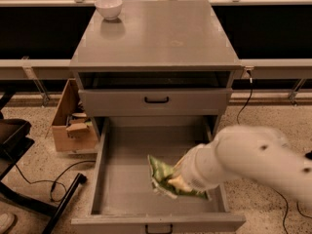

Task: Pick green jalapeno chip bag from middle drawer and place on counter

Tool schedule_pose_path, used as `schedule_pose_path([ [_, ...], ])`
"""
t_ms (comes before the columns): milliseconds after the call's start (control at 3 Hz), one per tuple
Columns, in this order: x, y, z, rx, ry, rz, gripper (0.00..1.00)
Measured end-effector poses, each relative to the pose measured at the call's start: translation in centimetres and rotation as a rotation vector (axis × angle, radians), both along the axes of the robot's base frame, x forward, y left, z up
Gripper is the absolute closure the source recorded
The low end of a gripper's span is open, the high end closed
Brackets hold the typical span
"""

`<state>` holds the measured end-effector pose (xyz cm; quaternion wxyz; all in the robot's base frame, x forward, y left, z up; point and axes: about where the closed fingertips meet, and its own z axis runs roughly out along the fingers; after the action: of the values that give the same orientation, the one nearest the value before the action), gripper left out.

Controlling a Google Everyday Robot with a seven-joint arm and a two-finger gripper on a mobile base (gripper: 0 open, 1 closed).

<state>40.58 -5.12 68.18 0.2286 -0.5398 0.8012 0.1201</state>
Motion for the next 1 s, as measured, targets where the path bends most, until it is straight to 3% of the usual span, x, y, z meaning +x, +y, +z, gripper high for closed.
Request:
schedule_pose_path([
  [333, 2.4, -4.1, 8.0, 0.008, -0.034, -0.061, 1.00],
  [667, 5.0, -5.8, 13.7, 0.013, -0.007, -0.080, 1.00],
  [1000, 6.8, -5.9, 19.3, -0.021, 0.065, -0.039, 1.00],
])
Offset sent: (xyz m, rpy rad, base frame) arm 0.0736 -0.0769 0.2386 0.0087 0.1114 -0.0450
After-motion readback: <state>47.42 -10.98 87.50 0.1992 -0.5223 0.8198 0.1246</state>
